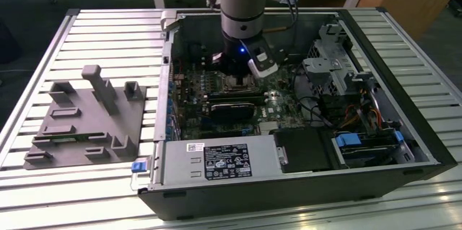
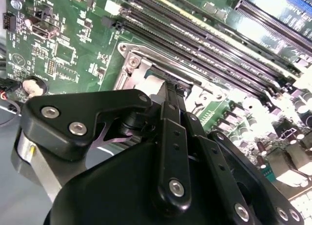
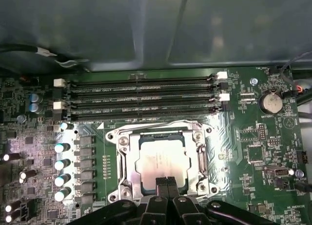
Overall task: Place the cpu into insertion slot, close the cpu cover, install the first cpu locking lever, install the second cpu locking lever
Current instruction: 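Install the second cpu locking lever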
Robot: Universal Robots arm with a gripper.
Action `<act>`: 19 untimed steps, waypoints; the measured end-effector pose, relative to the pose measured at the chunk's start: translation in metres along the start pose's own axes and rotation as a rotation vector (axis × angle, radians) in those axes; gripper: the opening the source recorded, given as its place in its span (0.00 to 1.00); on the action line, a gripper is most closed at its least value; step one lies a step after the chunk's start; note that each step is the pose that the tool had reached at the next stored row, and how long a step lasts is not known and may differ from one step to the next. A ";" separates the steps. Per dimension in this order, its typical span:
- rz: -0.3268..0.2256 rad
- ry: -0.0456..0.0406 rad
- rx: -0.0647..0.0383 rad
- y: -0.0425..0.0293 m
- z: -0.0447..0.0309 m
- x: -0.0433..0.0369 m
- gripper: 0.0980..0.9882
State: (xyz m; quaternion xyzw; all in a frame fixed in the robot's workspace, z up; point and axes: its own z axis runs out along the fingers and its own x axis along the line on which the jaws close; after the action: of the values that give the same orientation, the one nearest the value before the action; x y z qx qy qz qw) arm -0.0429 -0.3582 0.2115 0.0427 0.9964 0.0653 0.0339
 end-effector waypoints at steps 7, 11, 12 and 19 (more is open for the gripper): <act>0.000 0.0011 0.000 0.0077 0.0014 0.0000 0.01; 0.000 0.0012 0.000 0.0133 0.0023 0.0002 0.01; 0.000 0.0012 0.000 0.0143 0.0025 0.0002 0.01; 0.000 0.0014 0.000 0.0156 0.0027 -0.0001 0.01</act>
State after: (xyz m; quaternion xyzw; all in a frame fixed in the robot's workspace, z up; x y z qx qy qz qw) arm -0.0413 -0.3424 0.2109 0.0426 0.9964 0.0651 0.0332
